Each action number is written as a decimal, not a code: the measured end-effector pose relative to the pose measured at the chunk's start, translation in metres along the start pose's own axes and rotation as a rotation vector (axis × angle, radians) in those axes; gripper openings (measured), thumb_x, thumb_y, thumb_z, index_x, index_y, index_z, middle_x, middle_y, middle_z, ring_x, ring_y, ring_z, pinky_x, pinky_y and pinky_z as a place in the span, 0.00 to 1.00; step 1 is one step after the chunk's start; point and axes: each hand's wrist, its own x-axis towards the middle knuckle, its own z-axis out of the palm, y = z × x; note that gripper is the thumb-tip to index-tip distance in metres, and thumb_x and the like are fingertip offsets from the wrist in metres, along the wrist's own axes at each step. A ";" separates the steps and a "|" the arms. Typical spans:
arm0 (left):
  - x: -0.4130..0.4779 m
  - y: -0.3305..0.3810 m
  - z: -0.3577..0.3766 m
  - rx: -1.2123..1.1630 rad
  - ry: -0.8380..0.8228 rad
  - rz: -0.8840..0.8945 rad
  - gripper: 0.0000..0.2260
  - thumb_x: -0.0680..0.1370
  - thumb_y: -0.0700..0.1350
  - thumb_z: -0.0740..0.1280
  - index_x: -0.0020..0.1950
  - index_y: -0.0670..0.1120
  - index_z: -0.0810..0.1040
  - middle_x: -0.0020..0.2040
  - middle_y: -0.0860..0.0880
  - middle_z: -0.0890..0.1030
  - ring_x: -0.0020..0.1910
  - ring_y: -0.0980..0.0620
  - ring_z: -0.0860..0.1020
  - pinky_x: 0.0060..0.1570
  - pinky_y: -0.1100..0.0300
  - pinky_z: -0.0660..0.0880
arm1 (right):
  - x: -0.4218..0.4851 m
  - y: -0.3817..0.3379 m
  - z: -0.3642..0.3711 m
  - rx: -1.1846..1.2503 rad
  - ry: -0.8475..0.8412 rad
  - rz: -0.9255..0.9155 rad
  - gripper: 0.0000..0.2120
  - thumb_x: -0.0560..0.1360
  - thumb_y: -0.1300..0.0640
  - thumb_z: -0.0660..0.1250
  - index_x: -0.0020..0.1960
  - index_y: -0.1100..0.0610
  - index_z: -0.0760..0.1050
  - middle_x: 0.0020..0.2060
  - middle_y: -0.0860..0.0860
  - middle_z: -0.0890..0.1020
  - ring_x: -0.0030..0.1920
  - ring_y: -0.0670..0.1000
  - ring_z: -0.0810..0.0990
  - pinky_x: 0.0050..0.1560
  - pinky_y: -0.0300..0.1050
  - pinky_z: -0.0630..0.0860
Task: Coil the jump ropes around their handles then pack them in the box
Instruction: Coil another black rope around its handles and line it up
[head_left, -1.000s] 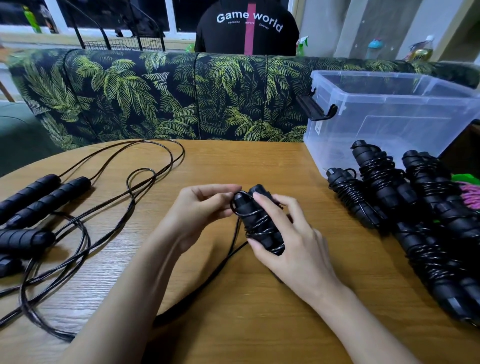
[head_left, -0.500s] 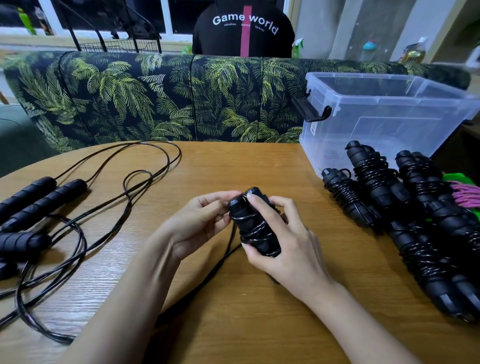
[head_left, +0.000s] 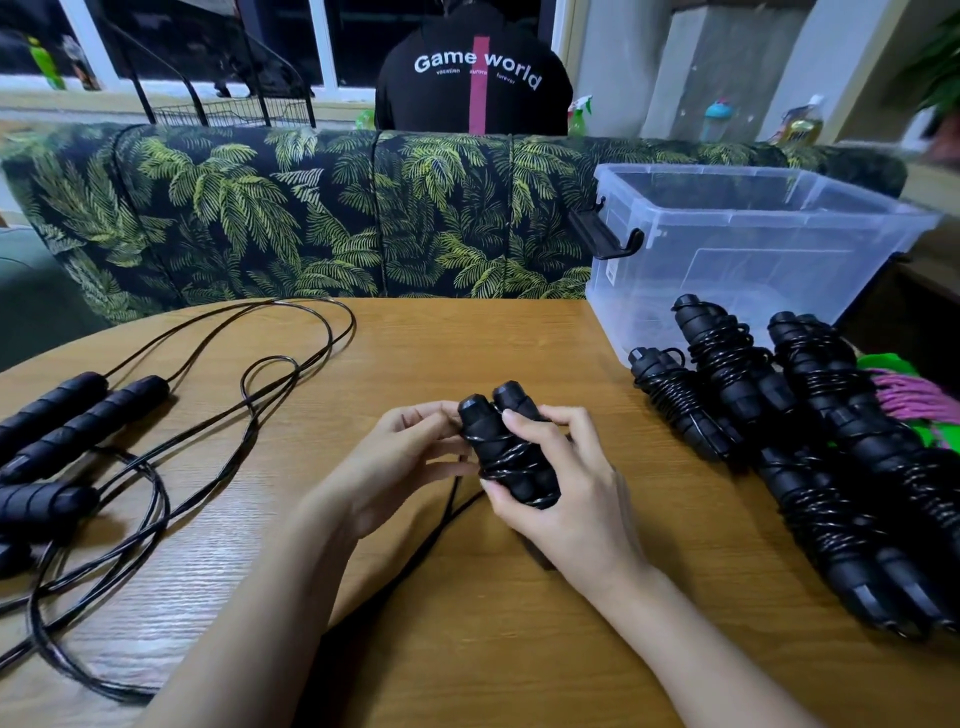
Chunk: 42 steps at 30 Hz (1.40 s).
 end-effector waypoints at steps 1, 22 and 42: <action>0.000 0.000 0.002 0.083 0.044 0.035 0.16 0.82 0.38 0.58 0.48 0.49 0.85 0.50 0.46 0.85 0.51 0.50 0.82 0.56 0.53 0.78 | 0.001 0.000 -0.001 -0.022 -0.008 0.033 0.26 0.69 0.41 0.69 0.66 0.43 0.70 0.59 0.45 0.73 0.43 0.48 0.82 0.36 0.47 0.81; -0.004 -0.055 0.109 1.245 0.142 0.266 0.23 0.84 0.56 0.55 0.79 0.56 0.57 0.70 0.54 0.71 0.71 0.49 0.66 0.74 0.53 0.57 | -0.036 0.048 -0.144 -0.773 -0.351 0.386 0.36 0.76 0.31 0.48 0.80 0.46 0.53 0.74 0.55 0.67 0.73 0.60 0.60 0.62 0.52 0.73; -0.072 -0.008 0.038 1.376 0.396 0.312 0.21 0.83 0.55 0.58 0.76 0.55 0.64 0.73 0.54 0.70 0.72 0.49 0.66 0.74 0.47 0.57 | -0.007 -0.033 -0.094 -0.288 -0.373 -0.097 0.25 0.81 0.44 0.59 0.77 0.46 0.63 0.75 0.44 0.65 0.79 0.47 0.49 0.74 0.47 0.53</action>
